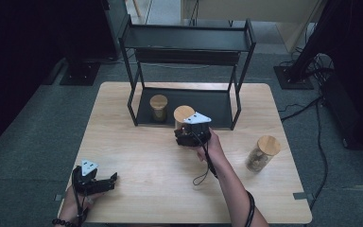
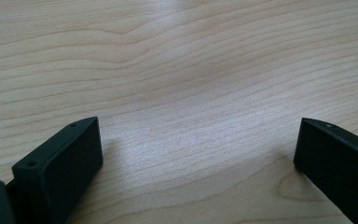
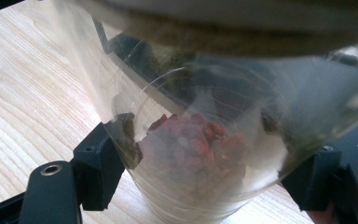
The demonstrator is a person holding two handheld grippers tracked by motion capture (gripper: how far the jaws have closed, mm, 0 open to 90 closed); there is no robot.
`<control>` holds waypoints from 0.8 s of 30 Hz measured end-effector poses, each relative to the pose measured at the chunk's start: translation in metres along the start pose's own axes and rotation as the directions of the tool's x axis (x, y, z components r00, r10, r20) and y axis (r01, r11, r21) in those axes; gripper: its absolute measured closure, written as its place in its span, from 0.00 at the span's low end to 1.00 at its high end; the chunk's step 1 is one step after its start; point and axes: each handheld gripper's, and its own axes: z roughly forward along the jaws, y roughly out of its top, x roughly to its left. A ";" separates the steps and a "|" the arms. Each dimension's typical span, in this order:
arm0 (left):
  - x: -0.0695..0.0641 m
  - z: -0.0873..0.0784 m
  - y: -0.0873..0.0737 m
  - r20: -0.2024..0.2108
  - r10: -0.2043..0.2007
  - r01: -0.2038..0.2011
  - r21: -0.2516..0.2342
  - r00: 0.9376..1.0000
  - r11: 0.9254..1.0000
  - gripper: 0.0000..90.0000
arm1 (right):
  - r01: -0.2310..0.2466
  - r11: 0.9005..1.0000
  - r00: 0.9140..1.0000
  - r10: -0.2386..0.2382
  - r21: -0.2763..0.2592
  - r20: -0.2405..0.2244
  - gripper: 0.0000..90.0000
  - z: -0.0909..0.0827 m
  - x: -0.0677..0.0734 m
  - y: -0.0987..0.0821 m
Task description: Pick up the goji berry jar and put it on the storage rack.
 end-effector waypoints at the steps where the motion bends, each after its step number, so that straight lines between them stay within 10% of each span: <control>1: 0.000 0.000 0.000 0.000 0.000 0.000 0.000 1.000 1.000 0.01 | 0.003 1.000 1.000 -0.003 -0.001 0.001 0.27 0.000 -0.001 0.001; 24: 0.000 0.000 0.000 0.000 -0.001 0.001 -0.001 1.000 1.000 0.01 | -0.010 1.000 1.000 0.010 0.013 0.013 0.28 0.013 -0.010 0.013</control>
